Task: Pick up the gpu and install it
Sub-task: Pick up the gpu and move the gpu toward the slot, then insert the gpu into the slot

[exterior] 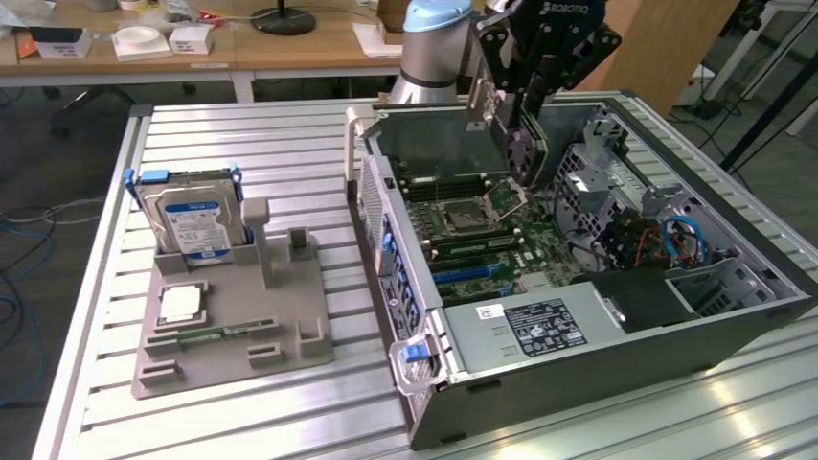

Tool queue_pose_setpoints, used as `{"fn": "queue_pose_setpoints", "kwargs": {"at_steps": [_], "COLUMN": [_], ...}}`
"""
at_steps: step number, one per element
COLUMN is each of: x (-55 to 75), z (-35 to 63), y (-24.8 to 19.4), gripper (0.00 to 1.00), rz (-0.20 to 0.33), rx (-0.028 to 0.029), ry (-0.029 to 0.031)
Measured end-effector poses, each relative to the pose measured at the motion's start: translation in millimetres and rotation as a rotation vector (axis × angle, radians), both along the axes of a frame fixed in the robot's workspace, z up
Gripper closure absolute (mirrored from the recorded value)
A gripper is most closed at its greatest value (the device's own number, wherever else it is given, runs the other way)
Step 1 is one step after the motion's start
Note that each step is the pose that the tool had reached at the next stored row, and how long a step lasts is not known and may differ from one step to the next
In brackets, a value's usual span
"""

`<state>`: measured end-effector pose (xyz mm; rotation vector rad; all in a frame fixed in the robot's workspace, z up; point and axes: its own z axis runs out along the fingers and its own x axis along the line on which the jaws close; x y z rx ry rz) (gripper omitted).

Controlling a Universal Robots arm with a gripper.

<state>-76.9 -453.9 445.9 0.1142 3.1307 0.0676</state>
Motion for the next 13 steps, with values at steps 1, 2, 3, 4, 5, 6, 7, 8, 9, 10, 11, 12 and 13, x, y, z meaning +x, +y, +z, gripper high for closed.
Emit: {"fn": "queue_pose_setpoints", "kwargs": {"at_steps": [1, 2, 3, 4, 5, 6, 7, 8, 9, 10, 11, 12, 13], "x": [3.1, 6.3, 9.4, 12.3, 15.2, 17.8, 18.7, 18.7, 18.7, 18.7, 18.8, 18.7, 18.7], "z": [0.0, 0.0, 0.0, 0.0, -0.1, 0.0, 0.1, 0.0, 0.0, 0.0, 0.0, 0.0, 0.0], "y": [0.0, 0.0, 0.0, 0.0, 0.0, 0.0, 0.0, -0.1, -0.1, 0.0, 0.0, 0.0, 0.0], "gripper": [0.74, 0.74, 0.74, 0.74, 0.74, 0.74, 0.74, 0.74, 0.74, 0.74, 0.74, 0.74, 0.74], "rz": [0.0, 0.0, 0.0, 0.001, 0.001, 0.001, 0.001, 0.001, 0.001, 0.001, 0.001, 0.001, 0.001], "rx": [0.0001, 0.0001, 0.0002, 0.0002, 0.0002, 0.0001, 0.0, 0.0001, 0.0001, 0.0001, 0.0001, 0.0002, 0.0002], "ry": [0.0, 0.0, 0.0, 0.0, -0.0001, 0.0, 0.0001, 0.0, 0.0, 0.0, -0.0001, 0.0, 0.0]}}
